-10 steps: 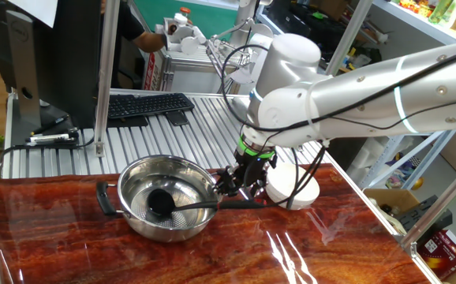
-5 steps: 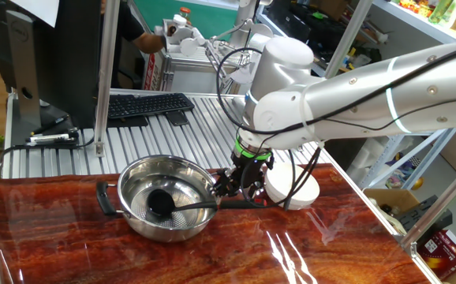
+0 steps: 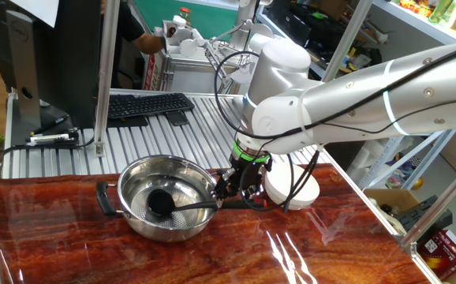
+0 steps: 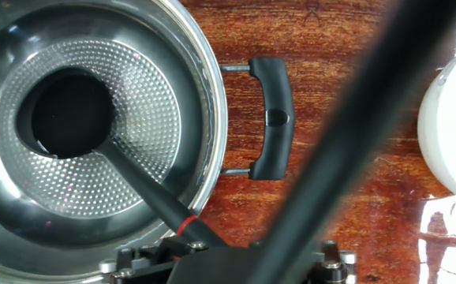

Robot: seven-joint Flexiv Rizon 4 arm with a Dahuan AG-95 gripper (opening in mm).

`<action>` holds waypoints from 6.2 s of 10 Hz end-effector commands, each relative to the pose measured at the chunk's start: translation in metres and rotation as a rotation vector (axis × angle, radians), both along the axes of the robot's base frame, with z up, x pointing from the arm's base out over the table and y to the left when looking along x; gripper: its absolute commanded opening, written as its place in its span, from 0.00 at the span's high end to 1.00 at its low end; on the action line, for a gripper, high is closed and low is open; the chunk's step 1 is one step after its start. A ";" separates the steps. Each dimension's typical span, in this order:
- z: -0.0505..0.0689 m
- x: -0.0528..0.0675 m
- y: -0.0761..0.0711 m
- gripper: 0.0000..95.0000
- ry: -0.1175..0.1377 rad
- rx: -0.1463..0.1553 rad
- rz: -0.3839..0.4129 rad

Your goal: Scoop water with a large spoon from one bowl to another

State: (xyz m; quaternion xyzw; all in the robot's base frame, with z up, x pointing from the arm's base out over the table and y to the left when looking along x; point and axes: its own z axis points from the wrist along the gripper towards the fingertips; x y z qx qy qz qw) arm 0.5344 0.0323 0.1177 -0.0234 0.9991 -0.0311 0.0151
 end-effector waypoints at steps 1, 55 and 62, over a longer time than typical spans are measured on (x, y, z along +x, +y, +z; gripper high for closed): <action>-0.002 0.000 0.000 0.20 -0.002 0.000 0.001; -0.014 0.007 0.042 1.00 0.056 0.015 -0.027; -0.014 0.000 0.047 1.00 0.063 0.062 -0.086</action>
